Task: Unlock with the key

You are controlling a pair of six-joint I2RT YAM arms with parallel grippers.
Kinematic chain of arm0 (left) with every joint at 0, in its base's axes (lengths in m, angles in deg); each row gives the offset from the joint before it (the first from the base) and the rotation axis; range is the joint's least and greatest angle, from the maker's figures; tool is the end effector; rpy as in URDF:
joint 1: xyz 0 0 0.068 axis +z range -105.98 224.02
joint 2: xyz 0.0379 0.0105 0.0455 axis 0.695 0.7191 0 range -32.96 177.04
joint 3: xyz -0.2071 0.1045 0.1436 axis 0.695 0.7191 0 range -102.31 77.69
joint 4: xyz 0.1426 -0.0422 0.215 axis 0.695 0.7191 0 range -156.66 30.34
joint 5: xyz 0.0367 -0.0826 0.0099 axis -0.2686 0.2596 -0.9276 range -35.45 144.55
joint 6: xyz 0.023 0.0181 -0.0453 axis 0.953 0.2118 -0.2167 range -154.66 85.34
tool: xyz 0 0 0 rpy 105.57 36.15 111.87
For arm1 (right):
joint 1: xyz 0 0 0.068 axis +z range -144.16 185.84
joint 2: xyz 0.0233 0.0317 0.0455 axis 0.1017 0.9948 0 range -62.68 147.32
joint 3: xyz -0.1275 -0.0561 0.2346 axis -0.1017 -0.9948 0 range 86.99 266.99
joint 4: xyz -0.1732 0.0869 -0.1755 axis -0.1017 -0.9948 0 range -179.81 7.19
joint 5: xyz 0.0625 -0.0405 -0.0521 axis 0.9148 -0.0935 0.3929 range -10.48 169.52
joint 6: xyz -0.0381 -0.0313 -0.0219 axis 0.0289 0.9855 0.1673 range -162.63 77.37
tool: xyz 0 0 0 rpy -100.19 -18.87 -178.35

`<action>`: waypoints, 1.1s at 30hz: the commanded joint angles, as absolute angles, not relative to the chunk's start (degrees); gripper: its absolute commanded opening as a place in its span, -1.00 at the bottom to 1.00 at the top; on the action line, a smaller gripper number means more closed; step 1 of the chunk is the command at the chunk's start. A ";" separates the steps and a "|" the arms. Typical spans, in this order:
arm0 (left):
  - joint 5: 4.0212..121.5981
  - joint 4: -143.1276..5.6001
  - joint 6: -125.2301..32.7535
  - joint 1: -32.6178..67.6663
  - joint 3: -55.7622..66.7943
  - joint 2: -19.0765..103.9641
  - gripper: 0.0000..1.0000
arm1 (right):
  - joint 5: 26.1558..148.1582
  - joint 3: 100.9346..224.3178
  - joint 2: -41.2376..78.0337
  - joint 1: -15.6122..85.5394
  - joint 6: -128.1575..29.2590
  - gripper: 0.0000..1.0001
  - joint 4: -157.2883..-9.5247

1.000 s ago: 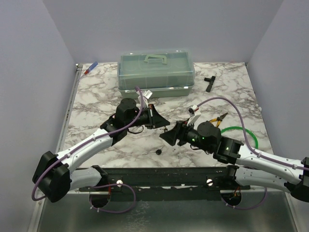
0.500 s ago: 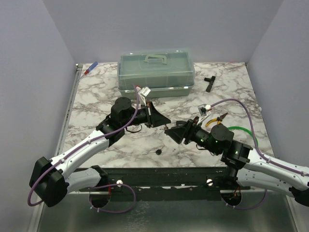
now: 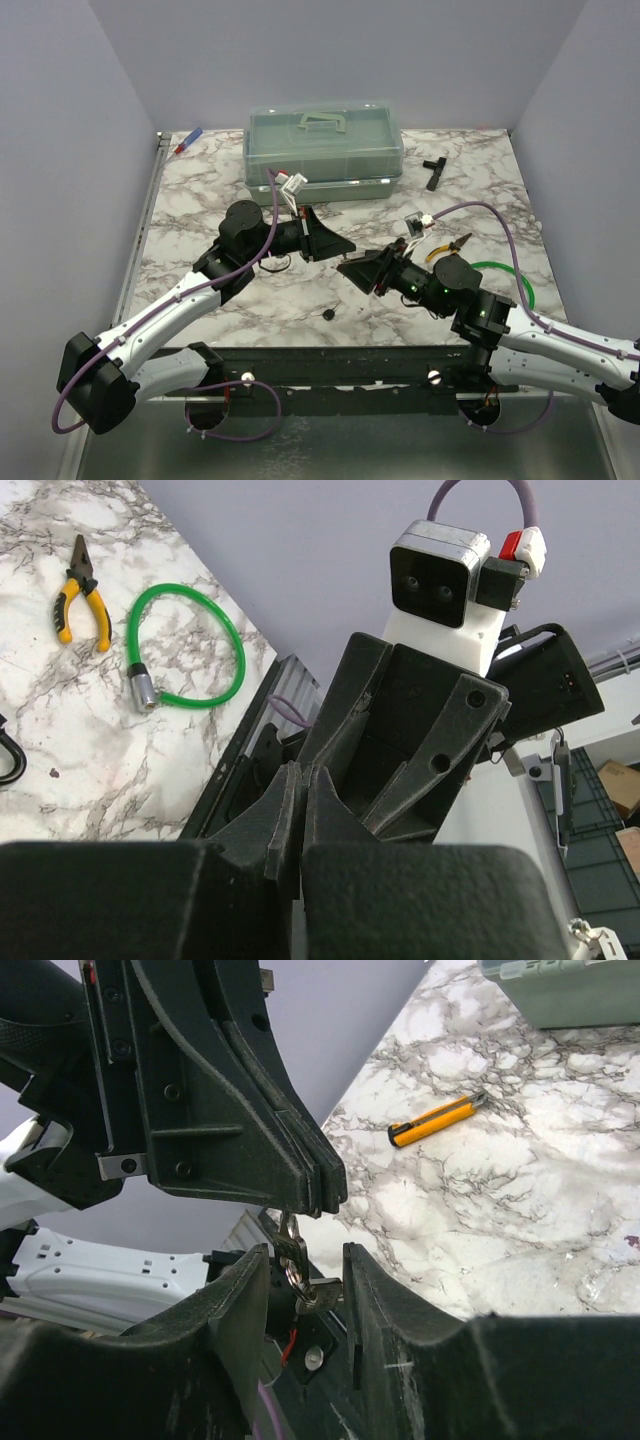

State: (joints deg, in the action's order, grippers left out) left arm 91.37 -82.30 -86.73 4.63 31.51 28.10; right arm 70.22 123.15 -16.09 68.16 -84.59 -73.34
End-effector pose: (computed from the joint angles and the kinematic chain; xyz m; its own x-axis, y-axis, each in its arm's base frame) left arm 0.1772 -0.1731 0.3408 -0.7598 -0.1930 -0.6209 0.6050 0.1399 -0.7838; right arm 0.0977 0.1740 0.3181 -0.5399 0.3910 -0.7454 -0.5890 0.4572 0.6664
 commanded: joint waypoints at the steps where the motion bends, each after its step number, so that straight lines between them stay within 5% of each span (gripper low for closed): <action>1: 93.57 -85.71 -87.55 4.72 31.37 27.14 -1.00 | 72.02 123.65 -16.55 68.42 -83.51 -0.20 -69.71; 14: 93.11 -86.26 -87.51 4.77 31.86 26.49 -1.00 | 71.48 123.89 -16.06 68.46 -84.82 -0.40 -69.11; 19: 92.48 -86.39 -87.64 4.77 32.50 25.67 -1.00 | 69.61 123.14 -17.46 68.41 -85.99 -0.20 -69.57; 25: 91.92 -86.93 -87.99 4.72 33.01 25.70 -1.00 | 69.08 122.12 -18.30 68.37 -86.09 -0.40 -67.90; 33: 91.25 -88.74 -88.94 4.66 33.65 26.28 -1.00 | 70.80 123.09 -15.71 68.46 -86.07 -0.42 -67.07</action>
State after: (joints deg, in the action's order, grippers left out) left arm 91.63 -85.77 -88.42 4.63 32.80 26.57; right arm 70.61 123.02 -16.42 68.16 -86.14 -68.90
